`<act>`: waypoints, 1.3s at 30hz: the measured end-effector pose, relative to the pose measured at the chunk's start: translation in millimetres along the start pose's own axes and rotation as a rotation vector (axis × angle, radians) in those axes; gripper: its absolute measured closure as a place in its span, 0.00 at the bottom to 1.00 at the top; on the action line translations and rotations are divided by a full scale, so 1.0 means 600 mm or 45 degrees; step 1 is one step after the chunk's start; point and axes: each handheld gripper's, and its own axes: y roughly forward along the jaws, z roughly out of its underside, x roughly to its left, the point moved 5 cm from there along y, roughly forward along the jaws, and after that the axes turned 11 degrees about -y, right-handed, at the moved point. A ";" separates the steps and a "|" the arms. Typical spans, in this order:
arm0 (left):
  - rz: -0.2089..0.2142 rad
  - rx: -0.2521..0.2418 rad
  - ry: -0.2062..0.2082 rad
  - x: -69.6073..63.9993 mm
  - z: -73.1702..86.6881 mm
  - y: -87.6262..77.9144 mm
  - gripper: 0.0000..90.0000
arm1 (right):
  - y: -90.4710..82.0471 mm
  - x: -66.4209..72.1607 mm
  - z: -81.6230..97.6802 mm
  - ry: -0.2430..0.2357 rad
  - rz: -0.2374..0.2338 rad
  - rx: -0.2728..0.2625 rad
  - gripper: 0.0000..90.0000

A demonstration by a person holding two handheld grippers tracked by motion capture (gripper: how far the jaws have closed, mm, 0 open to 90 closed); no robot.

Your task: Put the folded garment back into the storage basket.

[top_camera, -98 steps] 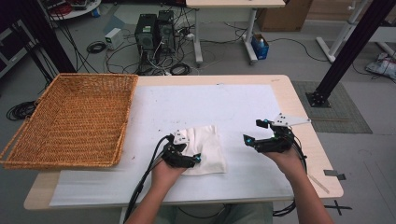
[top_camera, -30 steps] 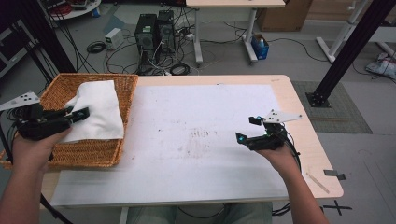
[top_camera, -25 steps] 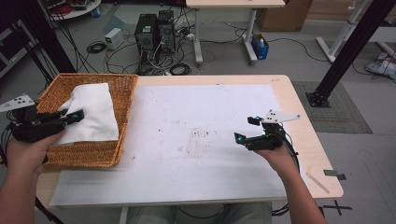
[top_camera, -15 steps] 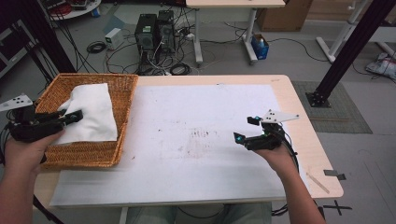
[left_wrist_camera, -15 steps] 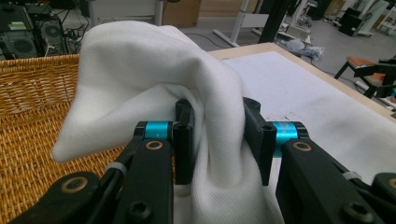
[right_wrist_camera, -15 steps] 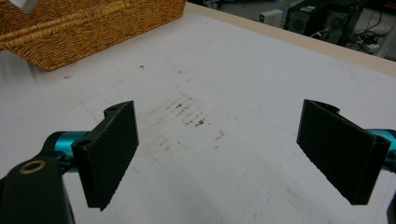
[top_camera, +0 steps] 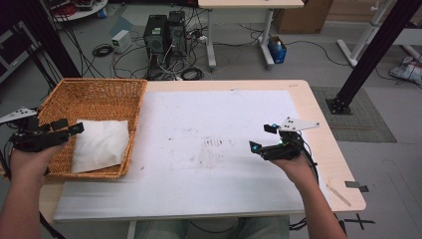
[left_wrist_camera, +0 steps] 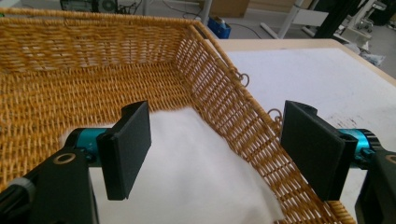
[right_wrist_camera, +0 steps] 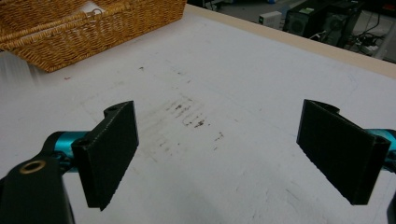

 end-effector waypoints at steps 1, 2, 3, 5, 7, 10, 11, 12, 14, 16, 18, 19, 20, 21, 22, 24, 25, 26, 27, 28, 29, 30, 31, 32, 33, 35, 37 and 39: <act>0.000 0.012 0.007 -0.001 0.003 0.003 0.28 | 0.000 0.002 0.000 0.001 -0.003 0.005 0.15; 0.007 0.015 0.008 -0.003 0.004 0.005 0.28 | 0.001 0.002 0.000 -0.003 -0.004 0.006 0.15; 0.014 0.017 0.010 -0.005 0.005 0.006 0.28 | 0.001 0.002 0.000 -0.005 -0.004 0.004 0.15; 0.039 0.028 0.029 -0.013 0.007 0.011 0.28 | 0.001 0.002 0.000 -0.003 -0.005 0.006 0.15; 0.060 0.028 0.042 -0.024 0.008 0.016 0.24 | 0.002 0.002 0.001 0.001 -0.005 0.009 0.15; 0.097 0.031 0.067 -0.041 0.009 0.024 0.24 | 0.001 0.000 0.001 -0.003 -0.003 0.007 0.15; 0.109 0.028 0.076 -0.048 0.009 0.027 0.23 | 0.001 0.000 0.001 -0.002 -0.002 0.006 0.15; 0.121 0.028 0.087 -0.056 0.009 0.030 0.21 | 0.000 0.000 0.001 0.001 -0.002 0.005 0.15; 0.151 0.023 0.110 -0.074 0.007 0.037 0.19 | -0.002 -0.002 0.001 0.001 0.000 0.000 0.15; 0.178 0.022 0.140 -0.094 0.005 0.044 0.17 | -0.003 -0.002 0.001 0.004 0.000 0.003 0.15; 0.214 0.016 0.163 -0.115 0.001 0.051 0.17 | -0.004 -0.002 0.001 0.006 -0.001 0.002 0.15; 0.229 0.014 0.175 -0.126 0.000 0.055 0.16 | -0.005 -0.002 0.000 0.004 -0.002 -0.001 0.15; 0.244 0.015 0.184 -0.136 -0.002 0.059 0.14 | -0.005 -0.002 0.000 0.000 -0.001 -0.004 0.15; 0.261 0.015 0.194 -0.146 -0.003 0.063 0.14 | -0.005 -0.002 0.000 0.000 -0.001 -0.004 0.15; 0.277 0.016 0.211 -0.156 -0.004 0.067 0.13 | -0.006 -0.002 0.000 0.004 -0.002 -0.004 0.15; 0.305 0.021 0.231 -0.175 -0.005 0.076 0.12 | -0.006 -0.002 0.000 -0.001 -0.004 -0.004 0.15; 0.321 0.023 0.240 -0.184 -0.004 0.081 0.12 | -0.006 -0.002 0.000 0.000 -0.005 -0.006 0.15; 0.336 0.028 0.250 -0.192 -0.003 0.086 0.11 | -0.007 -0.002 0.000 0.001 -0.007 -0.005 0.15; 0.346 0.033 0.259 -0.201 -0.002 0.092 0.11 | -0.007 -0.002 0.000 -0.001 -0.007 -0.004 0.15; 0.362 0.038 0.271 -0.211 -0.001 0.098 0.11 | -0.007 -0.002 0.000 -0.002 -0.012 -0.005 0.15; 0.371 0.037 0.275 -0.218 0.000 0.102 0.11 | -0.008 -0.002 0.000 -0.004 -0.011 -0.005 0.15; 0.383 0.040 0.284 -0.226 0.002 0.108 0.11 | -0.008 -0.002 0.000 -0.005 -0.012 -0.004 0.15; 0.396 0.046 0.292 -0.234 0.003 0.114 0.11 | -0.009 -0.002 0.000 -0.002 -0.012 -0.002 0.15; 0.406 0.050 0.301 -0.243 0.005 0.119 0.11 | -0.010 -0.002 0.000 -0.003 -0.012 -0.005 0.15; 0.413 0.056 0.312 -0.249 0.007 0.123 0.11 | -0.010 -0.002 0.000 -0.003 -0.012 -0.005 0.15; 0.433 0.069 0.330 -0.268 0.011 0.136 0.11 | -0.011 -0.004 0.000 -0.005 -0.010 -0.008 0.15; 0.450 0.079 0.352 -0.284 0.014 0.146 0.11 | -0.012 -0.004 0.000 -0.002 -0.008 -0.011 0.15; 0.467 0.083 0.367 -0.299 0.016 0.154 0.11 | -0.013 -0.004 0.000 0.001 -0.009 -0.009 0.15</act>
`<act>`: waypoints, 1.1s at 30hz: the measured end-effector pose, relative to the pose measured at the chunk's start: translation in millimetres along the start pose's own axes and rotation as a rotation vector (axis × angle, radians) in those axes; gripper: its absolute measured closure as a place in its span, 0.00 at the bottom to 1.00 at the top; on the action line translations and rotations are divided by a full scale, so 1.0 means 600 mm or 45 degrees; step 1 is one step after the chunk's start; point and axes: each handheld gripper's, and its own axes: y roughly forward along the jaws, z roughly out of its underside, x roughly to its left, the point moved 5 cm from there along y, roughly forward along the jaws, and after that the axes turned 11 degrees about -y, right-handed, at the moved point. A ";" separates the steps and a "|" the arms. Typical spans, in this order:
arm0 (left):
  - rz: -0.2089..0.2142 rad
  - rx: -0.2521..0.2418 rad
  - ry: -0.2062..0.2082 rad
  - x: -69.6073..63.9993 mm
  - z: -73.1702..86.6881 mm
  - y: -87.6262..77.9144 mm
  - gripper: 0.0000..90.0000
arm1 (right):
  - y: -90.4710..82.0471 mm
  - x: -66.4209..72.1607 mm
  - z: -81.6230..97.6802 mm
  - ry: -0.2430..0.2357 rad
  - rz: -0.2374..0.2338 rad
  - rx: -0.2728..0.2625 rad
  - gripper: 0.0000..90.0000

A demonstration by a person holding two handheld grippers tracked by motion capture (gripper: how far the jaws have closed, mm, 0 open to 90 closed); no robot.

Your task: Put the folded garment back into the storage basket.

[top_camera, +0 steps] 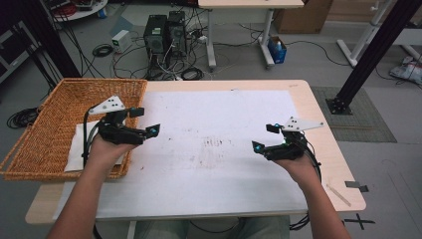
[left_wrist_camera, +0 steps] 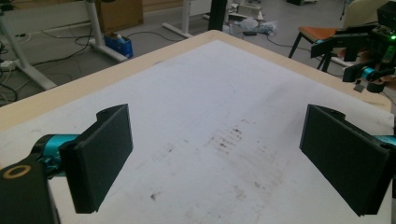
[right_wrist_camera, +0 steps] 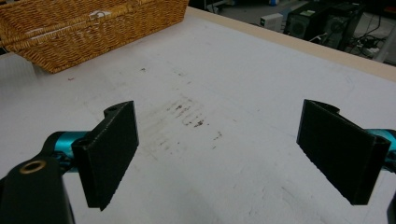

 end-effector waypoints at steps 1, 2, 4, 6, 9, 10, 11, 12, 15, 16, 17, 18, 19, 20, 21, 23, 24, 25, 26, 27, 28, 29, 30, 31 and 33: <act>0.010 -0.001 0.009 -0.005 -0.002 0.006 0.11 | 0.000 0.000 0.000 0.000 -0.001 0.002 0.15; 0.017 -0.003 0.012 -0.010 -0.003 0.011 0.11 | 0.000 0.000 0.000 0.000 -0.001 0.002 0.15; 0.035 0.000 0.019 -0.021 -0.005 0.022 0.11 | 0.001 -0.001 0.000 -0.001 -0.004 0.001 0.15; 0.056 0.005 0.028 -0.031 -0.005 0.031 0.11 | 0.001 -0.002 0.001 -0.004 -0.004 0.001 0.15; 0.078 0.015 0.041 -0.045 -0.004 0.046 0.11 | 0.001 -0.002 0.001 -0.001 -0.004 0.004 0.15; 0.083 0.016 0.045 -0.049 -0.004 0.051 0.11 | 0.001 -0.003 0.001 -0.003 -0.005 0.004 0.15; 0.090 0.014 0.043 -0.053 -0.002 0.056 0.11 | 0.001 -0.003 0.001 -0.003 -0.005 0.004 0.15; 0.099 0.021 0.051 -0.061 0.001 0.066 0.11 | 0.000 -0.002 0.001 0.000 -0.006 0.004 0.15; 0.107 0.037 0.057 -0.067 0.007 0.076 0.11 | -0.001 -0.003 0.001 -0.003 -0.005 0.004 0.15; 0.113 0.038 0.055 -0.071 0.010 0.081 0.11 | -0.001 -0.002 0.001 -0.005 -0.008 0.008 0.15; 0.120 0.039 0.056 -0.075 0.013 0.087 0.11 | -0.001 -0.002 0.001 -0.005 -0.008 0.008 0.15; 0.122 0.051 0.061 -0.078 0.017 0.092 0.11 | -0.001 -0.002 0.001 -0.008 -0.007 0.010 0.15; 0.123 0.058 0.067 -0.082 0.022 0.099 0.11 | -0.002 -0.003 0.001 -0.010 -0.006 0.006 0.15; 0.125 0.065 0.069 -0.083 0.026 0.103 0.11 | -0.002 -0.003 0.001 -0.005 -0.003 0.007 0.15; 0.126 0.068 0.068 -0.085 0.031 0.108 0.11 | -0.001 -0.002 0.002 -0.002 -0.001 0.010 0.15; 0.127 0.080 0.059 -0.087 0.041 0.118 0.11 | -0.001 0.000 0.003 -0.004 -0.002 0.010 0.15; 0.122 0.090 0.061 -0.086 0.047 0.123 0.11 | -0.001 0.000 0.003 -0.004 -0.002 0.010 0.15; 0.114 0.099 0.066 -0.085 0.052 0.128 0.11 | -0.001 0.002 0.003 -0.008 -0.005 0.012 0.15; 0.108 0.106 0.067 -0.085 0.056 0.131 0.11 | -0.001 0.003 0.003 -0.008 -0.005 0.013 0.15; 0.103 0.112 0.060 -0.084 0.062 0.137 0.11 | -0.003 0.005 0.002 -0.009 -0.008 0.015 0.15; 0.099 0.121 0.061 -0.082 0.067 0.140 0.11 | -0.003 0.005 0.002 -0.009 -0.008 0.015 0.15; 0.094 0.127 0.055 -0.082 0.071 0.144 0.11 | -0.003 0.005 0.002 -0.009 -0.008 0.015 0.15; 0.091 0.135 0.059 -0.081 0.075 0.147 0.11 | -0.004 0.005 0.002 -0.008 -0.006 0.015 0.15; 0.084 0.142 0.064 -0.081 0.079 0.150 0.11 | -0.004 0.005 0.002 -0.009 -0.007 0.017 0.15; 0.082 0.144 0.064 -0.081 0.082 0.153 0.11 | -0.004 0.006 0.002 -0.009 -0.009 0.020 0.15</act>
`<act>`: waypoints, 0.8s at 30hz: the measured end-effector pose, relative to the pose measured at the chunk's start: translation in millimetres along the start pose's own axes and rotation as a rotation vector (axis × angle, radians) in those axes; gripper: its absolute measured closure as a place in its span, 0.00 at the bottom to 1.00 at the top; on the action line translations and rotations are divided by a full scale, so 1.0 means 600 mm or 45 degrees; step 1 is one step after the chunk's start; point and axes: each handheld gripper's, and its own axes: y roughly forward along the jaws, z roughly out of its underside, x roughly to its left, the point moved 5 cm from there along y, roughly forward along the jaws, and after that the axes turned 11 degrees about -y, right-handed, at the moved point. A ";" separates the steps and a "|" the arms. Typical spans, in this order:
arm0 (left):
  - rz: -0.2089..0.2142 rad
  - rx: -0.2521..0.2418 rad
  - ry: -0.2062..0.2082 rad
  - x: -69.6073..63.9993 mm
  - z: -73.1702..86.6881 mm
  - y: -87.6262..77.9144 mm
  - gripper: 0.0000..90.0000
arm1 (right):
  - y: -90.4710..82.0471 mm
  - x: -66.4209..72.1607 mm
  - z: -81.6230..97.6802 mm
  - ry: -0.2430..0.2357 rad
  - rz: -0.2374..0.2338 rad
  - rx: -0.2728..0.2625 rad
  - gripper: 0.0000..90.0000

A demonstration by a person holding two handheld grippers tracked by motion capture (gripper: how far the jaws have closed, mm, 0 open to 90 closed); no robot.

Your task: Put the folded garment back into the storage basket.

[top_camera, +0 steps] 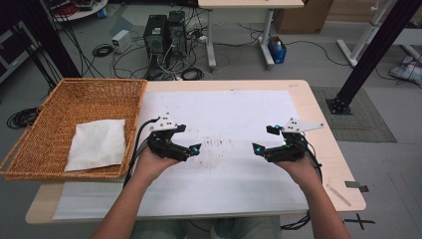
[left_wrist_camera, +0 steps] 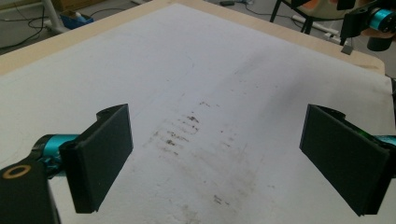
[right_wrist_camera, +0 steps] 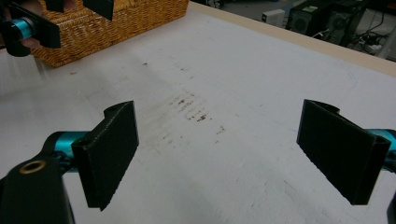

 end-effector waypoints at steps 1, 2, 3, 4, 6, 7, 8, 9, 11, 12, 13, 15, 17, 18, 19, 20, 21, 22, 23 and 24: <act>0.000 -0.001 -0.003 0.000 0.001 0.001 0.11 | 0.001 0.001 0.000 0.000 -0.001 0.004 0.15; -0.002 -0.002 0.003 -0.001 0.001 0.001 0.11 | 0.001 0.001 0.000 0.000 -0.001 0.004 0.15; 0.000 -0.005 0.007 -0.001 0.001 0.001 0.11 | 0.002 0.001 0.000 -0.006 -0.002 0.003 0.15; 0.001 -0.011 0.006 -0.001 0.000 0.000 0.11 | 0.003 0.001 0.000 -0.007 0.000 0.002 0.15; 0.003 -0.023 0.006 -0.001 -0.003 -0.001 0.11 | 0.003 0.002 0.000 -0.008 -0.005 0.001 0.15; 0.003 -0.024 0.004 -0.001 -0.004 -0.001 0.11 | 0.004 0.002 0.000 -0.005 -0.003 0.003 0.15; 0.006 -0.028 0.003 -0.001 -0.005 0.000 0.11 | 0.004 0.002 0.000 -0.005 -0.003 0.003 0.15; 0.010 -0.031 0.000 -0.001 -0.006 0.001 0.11 | 0.004 0.002 0.001 -0.003 -0.002 0.004 0.15; 0.014 -0.025 0.000 -0.003 -0.005 0.003 0.11 | 0.004 0.001 0.002 -0.001 -0.003 0.008 0.15; 0.014 -0.020 0.002 -0.003 -0.005 0.004 0.11 | 0.004 0.001 0.002 -0.001 -0.003 0.008 0.15; 0.015 -0.021 0.002 -0.004 -0.005 0.004 0.11 | 0.003 0.001 0.002 -0.001 -0.004 0.008 0.15; 0.022 -0.030 0.003 -0.006 -0.006 0.004 0.11 | 0.003 0.002 0.002 -0.002 -0.001 0.010 0.15; 0.023 -0.034 0.003 -0.007 -0.008 0.004 0.11 | 0.003 0.002 0.002 -0.005 -0.002 0.012 0.15; 0.024 -0.032 0.004 -0.007 -0.008 0.003 0.11 | 0.003 0.002 0.002 -0.005 -0.002 0.012 0.15; 0.020 -0.034 0.003 -0.006 -0.009 0.002 0.11 | 0.004 0.002 0.002 -0.005 -0.004 0.014 0.15; 0.019 -0.036 0.003 -0.006 -0.010 0.002 0.11 | 0.004 0.003 0.003 -0.003 -0.005 0.015 0.15; 0.018 -0.037 0.003 -0.005 -0.010 0.002 0.11 | 0.005 0.003 0.003 -0.004 -0.005 0.016 0.15; 0.019 -0.037 0.005 -0.004 -0.011 0.001 0.11 | 0.005 0.003 0.002 -0.002 -0.005 0.014 0.15; 0.015 -0.033 0.007 -0.003 -0.011 0.000 0.11 | 0.005 0.003 0.002 -0.002 -0.007 0.015 0.15; 0.015 -0.035 0.004 -0.002 -0.011 0.000 0.11 | 0.006 0.003 0.002 -0.002 -0.005 0.013 0.15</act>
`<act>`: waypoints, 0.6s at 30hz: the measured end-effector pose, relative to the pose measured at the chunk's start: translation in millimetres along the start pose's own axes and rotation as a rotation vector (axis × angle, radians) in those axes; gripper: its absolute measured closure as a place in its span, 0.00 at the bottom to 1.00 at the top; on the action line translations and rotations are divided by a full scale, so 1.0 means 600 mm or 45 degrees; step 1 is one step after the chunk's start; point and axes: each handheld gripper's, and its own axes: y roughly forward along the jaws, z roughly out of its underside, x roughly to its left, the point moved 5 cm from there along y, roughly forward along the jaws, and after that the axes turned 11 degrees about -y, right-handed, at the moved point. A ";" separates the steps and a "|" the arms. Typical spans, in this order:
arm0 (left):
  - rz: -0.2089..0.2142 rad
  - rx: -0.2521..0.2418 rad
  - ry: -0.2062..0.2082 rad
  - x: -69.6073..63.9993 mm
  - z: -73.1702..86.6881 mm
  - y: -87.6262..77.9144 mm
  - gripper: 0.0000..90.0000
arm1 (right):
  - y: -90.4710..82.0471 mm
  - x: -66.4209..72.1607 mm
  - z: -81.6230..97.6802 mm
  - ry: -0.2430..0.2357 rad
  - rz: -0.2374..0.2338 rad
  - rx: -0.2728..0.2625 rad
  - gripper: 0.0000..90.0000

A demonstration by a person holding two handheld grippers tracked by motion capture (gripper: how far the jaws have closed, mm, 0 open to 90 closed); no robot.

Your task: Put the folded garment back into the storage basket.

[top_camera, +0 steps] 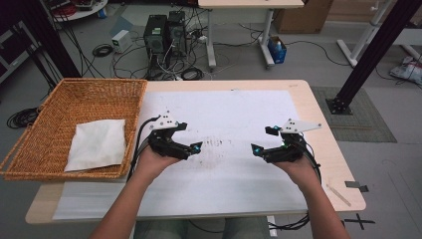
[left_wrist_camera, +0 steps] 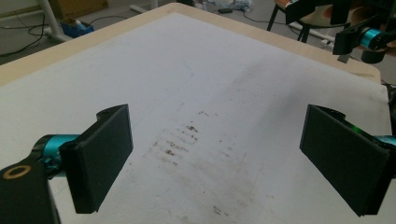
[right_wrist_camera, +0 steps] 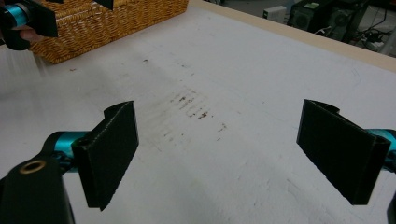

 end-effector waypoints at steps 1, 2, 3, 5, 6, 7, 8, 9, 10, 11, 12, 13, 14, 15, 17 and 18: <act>0.000 0.001 -0.003 0.001 -0.001 -0.002 0.11 | 0.000 0.000 0.000 0.000 0.000 0.000 0.15; 0.000 -0.006 -0.009 0.002 -0.001 -0.003 0.11 | 0.000 0.000 0.000 0.002 0.001 0.001 0.15; 0.000 -0.009 -0.008 0.003 -0.002 -0.004 0.11 | 0.000 0.000 0.000 0.001 0.001 0.001 0.15; 0.003 -0.012 -0.008 0.003 -0.003 -0.005 0.11 | 0.000 -0.001 0.000 0.004 0.002 0.001 0.15; 0.000 -0.011 -0.006 0.003 -0.003 -0.006 0.11 | 0.000 -0.001 0.001 0.002 0.002 0.002 0.15; 0.002 -0.011 -0.005 0.003 -0.003 -0.006 0.11 | 0.000 -0.001 0.001 0.005 0.002 0.003 0.15; 0.004 -0.010 -0.004 0.003 -0.003 -0.006 0.11 | 0.000 -0.001 0.000 0.005 0.002 0.003 0.15; 0.002 -0.011 -0.005 0.003 -0.003 -0.006 0.11 | 0.000 0.000 0.000 0.006 0.002 0.002 0.15; 0.002 -0.011 -0.005 0.003 -0.003 -0.006 0.11 | 0.000 0.000 0.000 0.006 0.002 0.002 0.15; 0.003 -0.012 -0.006 0.003 -0.004 -0.006 0.11 | 0.000 0.000 0.000 0.005 0.003 0.004 0.15; 0.005 -0.013 -0.007 0.003 -0.004 -0.006 0.11 | 0.000 0.000 0.000 0.007 0.002 0.006 0.15; 0.006 -0.013 -0.008 0.003 -0.004 -0.006 0.11 | 0.001 0.000 0.001 0.008 0.002 0.007 0.15; 0.005 -0.013 -0.008 0.003 -0.004 -0.006 0.11 | 0.001 0.000 0.001 0.008 0.002 0.008 0.15; 0.005 -0.016 -0.011 0.003 -0.004 -0.006 0.11 | 0.001 0.001 0.000 0.005 0.001 0.005 0.15; 0.006 -0.014 -0.012 0.003 -0.004 -0.006 0.11 | 0.002 0.001 0.000 0.002 0.003 0.004 0.15; 0.006 -0.014 -0.012 0.003 -0.004 -0.006 0.11 | 0.002 0.001 0.000 0.002 0.003 0.004 0.15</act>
